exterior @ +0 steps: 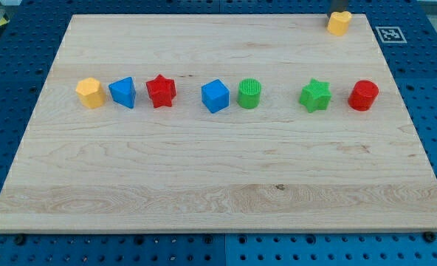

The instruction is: Place the yellow heart to the top right of the red circle

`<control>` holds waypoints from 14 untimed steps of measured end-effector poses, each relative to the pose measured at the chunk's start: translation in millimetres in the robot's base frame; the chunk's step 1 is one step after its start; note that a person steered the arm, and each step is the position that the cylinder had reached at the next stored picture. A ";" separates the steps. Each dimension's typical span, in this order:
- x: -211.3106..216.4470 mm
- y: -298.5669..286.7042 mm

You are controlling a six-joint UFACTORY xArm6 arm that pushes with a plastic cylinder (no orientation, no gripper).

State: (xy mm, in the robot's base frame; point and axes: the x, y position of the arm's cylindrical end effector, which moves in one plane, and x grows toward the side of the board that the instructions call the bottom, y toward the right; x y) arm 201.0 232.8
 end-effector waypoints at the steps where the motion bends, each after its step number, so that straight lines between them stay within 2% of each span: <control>1: 5.1 0.0; 4: 44.1 0.0; 9: 149.0 10.2; 12: 181.8 16.8; 14: 182.5 31.5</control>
State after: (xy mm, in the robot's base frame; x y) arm 383.4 264.3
